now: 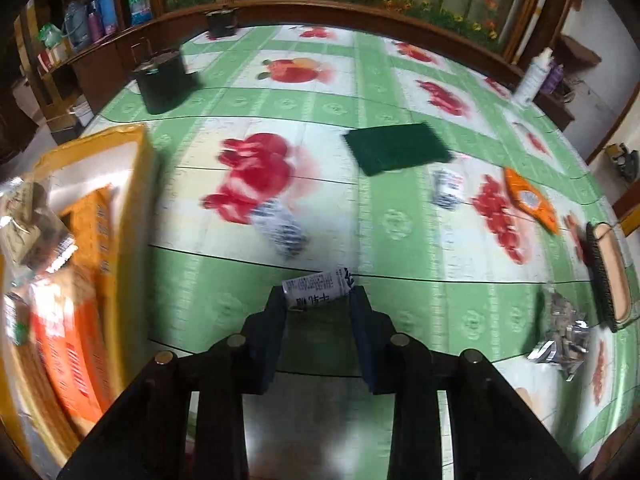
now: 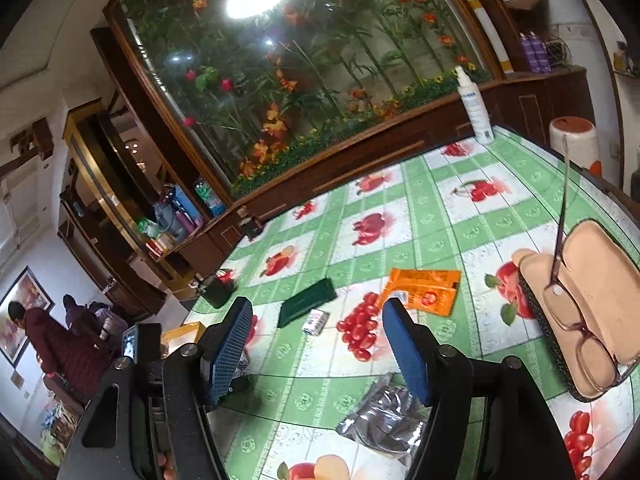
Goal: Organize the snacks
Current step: 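Grasp a white nougat candy with the left gripper while the right grasps the silver foil bag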
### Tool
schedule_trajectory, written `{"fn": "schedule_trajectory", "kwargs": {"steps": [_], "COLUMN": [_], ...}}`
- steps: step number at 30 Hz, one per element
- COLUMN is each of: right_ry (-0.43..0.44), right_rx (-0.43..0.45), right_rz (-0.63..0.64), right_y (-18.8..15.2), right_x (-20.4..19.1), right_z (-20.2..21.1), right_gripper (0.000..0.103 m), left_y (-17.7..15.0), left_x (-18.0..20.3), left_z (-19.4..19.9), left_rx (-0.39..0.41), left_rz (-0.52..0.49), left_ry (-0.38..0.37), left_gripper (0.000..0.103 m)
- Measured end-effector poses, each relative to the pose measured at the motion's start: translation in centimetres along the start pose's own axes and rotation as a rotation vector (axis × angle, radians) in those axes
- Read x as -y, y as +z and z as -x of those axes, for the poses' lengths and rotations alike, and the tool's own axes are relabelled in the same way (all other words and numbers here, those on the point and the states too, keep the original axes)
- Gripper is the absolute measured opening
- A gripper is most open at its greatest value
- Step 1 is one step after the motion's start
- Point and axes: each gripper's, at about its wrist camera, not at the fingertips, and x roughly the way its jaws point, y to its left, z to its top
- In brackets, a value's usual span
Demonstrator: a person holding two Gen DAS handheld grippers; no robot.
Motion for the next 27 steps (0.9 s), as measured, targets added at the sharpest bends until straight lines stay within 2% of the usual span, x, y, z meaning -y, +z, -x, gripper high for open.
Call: {"fn": "schedule_trajectory", "kwargs": {"steps": [4,7,9,11,15,19,20,24,27], "right_ry": [-0.079,-0.178,-0.182,-0.218,-0.17,0.035,0.044,-0.027,0.026], "right_rx": [-0.099,-0.193,-0.247,-0.291,-0.349,-0.414,-0.413,-0.353,-0.38], "right_rz": [-0.054,-0.115,-0.188,-0.215,-0.216,-0.219,-0.21,-0.07,0.006], "right_y": [-0.6,-1.6,-2.4,-3.1,-3.9,-4.7,-4.8,-4.2,-4.7], "right_x": [1.7,4.1,6.1,7.2,6.7,5.2,5.0,3.3,1.6], "right_z": [-1.5,-2.9,-3.5,-4.1,-5.3,-6.3,-6.3,-5.2,-5.5], "right_gripper": [0.075,0.075,0.075,0.075,0.075,0.075,0.075,0.078,0.079], "left_y": [-1.1,-1.8,-1.9,-1.8,-1.7,-1.7,-1.7,-1.6,-1.5], "left_x": [3.0,4.7,5.0,4.6,3.7,3.3,3.2,2.6,2.4], "left_z": [-0.2,-0.2,-0.2,-0.1,0.1,-0.1,-0.1,-0.1,-0.1], "left_rx": [0.026,0.083,0.095,0.095,0.102,0.106,0.107,0.108,0.11], "left_rz": [-0.054,-0.136,-0.167,-0.162,-0.158,-0.15,-0.146,-0.128,-0.122], "left_ry": [-0.114,-0.088,-0.078,-0.101,-0.099,-0.091,-0.089,-0.081,-0.074], "left_gripper": [0.031,0.031,0.031,0.031,0.031,0.031,0.031,0.031,0.031]}}
